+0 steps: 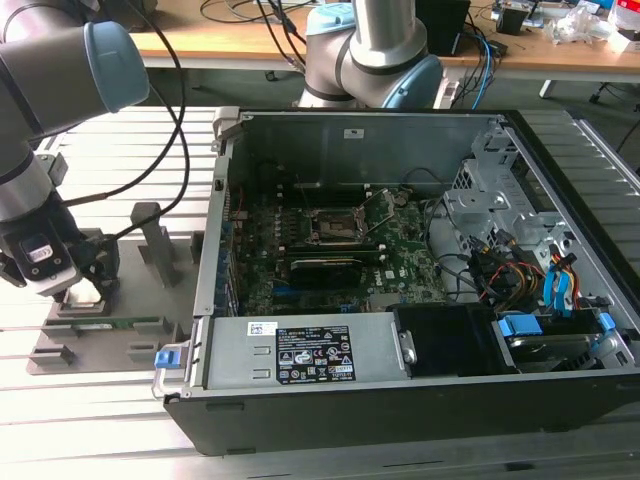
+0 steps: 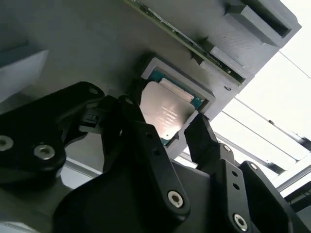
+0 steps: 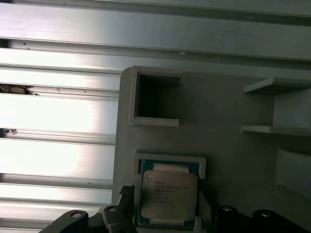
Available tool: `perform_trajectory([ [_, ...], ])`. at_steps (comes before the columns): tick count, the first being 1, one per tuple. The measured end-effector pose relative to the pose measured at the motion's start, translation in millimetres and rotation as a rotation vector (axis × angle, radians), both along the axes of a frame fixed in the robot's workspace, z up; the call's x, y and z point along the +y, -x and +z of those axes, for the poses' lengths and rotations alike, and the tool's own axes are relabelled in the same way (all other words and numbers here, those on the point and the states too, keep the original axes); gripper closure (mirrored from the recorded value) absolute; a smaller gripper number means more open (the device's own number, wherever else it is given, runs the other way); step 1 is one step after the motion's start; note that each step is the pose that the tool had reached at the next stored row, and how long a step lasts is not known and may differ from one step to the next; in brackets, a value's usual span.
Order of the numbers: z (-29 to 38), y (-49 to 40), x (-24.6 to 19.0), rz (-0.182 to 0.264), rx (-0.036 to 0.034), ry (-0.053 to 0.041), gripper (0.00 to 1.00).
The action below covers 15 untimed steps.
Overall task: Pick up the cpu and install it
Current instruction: 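Pick up the cpu and move it towards the insertion slot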
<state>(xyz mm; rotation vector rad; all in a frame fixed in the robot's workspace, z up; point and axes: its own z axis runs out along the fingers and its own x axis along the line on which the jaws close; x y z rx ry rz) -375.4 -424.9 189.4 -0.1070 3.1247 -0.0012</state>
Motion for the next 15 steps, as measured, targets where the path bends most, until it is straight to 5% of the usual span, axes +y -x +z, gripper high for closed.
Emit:
perform_trajectory([
  [15,-0.5,4.1,-0.1,0.000,0.0001,0.0001,0.45],
])
